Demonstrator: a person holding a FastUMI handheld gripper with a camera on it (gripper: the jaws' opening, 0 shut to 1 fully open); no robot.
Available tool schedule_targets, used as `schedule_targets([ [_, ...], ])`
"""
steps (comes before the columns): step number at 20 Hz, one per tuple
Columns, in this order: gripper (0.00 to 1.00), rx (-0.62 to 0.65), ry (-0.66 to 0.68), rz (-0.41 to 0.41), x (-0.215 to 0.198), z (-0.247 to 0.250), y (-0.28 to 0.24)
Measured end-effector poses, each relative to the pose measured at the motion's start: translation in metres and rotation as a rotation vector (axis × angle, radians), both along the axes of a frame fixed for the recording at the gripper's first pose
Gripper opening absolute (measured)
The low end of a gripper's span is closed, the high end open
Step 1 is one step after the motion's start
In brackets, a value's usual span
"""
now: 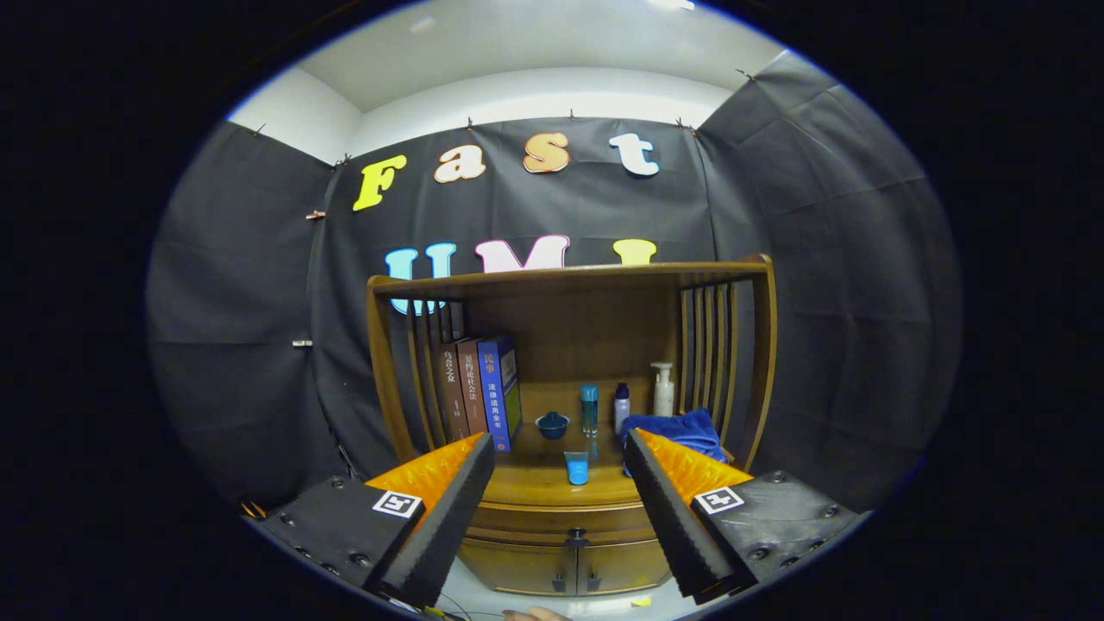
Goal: Pull open the drawer, take out the items inside it, and place them on the countertop above the cabinet.
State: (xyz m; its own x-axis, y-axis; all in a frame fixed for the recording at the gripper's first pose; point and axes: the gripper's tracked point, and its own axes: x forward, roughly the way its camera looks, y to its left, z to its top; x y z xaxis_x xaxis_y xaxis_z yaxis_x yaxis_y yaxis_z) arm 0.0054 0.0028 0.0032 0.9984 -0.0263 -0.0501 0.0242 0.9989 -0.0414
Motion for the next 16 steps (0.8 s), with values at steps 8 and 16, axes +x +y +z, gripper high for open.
schedule_targets([
  [8,0.99,0.015,-0.005,0.001,-0.0099,0.0047,0.0028],
  [16,0.99,0.015,-0.023,0.003,-0.0124,0.0073,0.0044],
])
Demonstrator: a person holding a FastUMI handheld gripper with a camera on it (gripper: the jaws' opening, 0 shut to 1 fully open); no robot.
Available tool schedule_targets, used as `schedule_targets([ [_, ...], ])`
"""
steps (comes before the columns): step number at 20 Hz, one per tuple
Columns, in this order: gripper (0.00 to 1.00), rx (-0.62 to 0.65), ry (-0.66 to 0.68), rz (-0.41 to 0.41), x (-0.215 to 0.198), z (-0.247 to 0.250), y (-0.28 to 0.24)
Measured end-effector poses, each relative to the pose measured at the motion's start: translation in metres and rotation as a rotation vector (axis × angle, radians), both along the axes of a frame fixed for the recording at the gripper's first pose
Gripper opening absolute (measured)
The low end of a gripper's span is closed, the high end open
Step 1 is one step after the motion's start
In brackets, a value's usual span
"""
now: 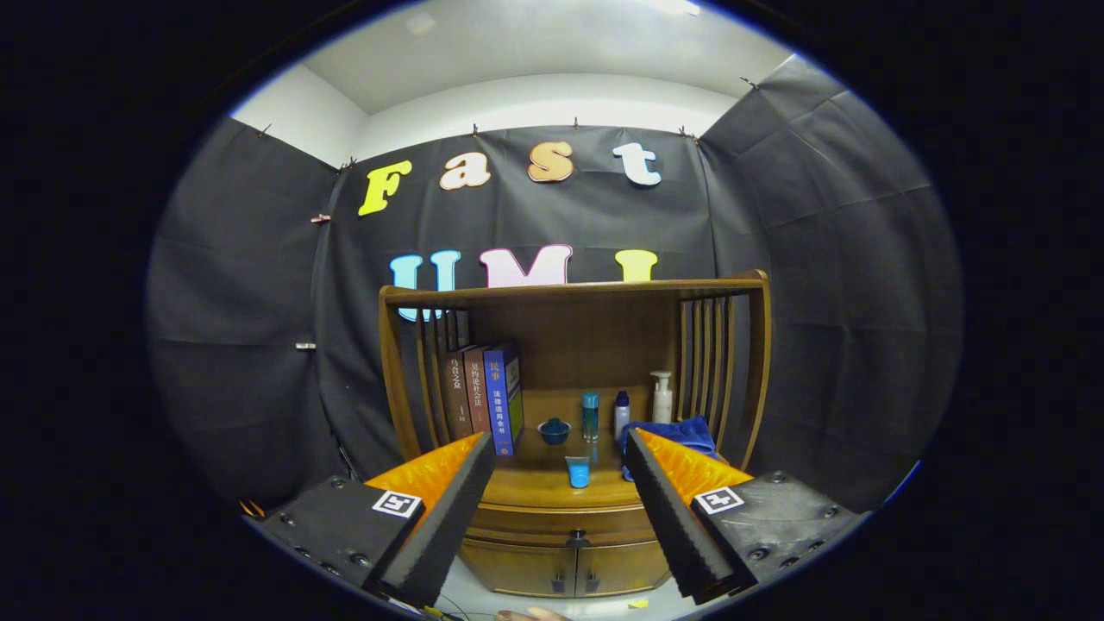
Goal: Pull open the drawer, take out the items inside it, and place them on the countertop above the cabinet.
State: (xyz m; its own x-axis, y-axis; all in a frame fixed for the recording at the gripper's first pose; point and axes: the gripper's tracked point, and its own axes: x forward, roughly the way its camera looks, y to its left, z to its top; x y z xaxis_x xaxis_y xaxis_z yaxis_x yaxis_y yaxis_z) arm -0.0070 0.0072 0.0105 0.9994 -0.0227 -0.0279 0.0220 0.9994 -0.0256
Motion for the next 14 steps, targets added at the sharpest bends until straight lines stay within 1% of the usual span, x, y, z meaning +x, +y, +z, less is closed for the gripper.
schedule_targets([
  [4,0.99,0.0,-0.007,0.004,0.0015,0.0006,-0.0025],
  [8,0.99,0.032,-0.008,0.006,0.0033,0.0008,-0.0052],
  [14,0.99,0.022,0.007,0.006,0.0061,-0.0042,-0.0058],
])
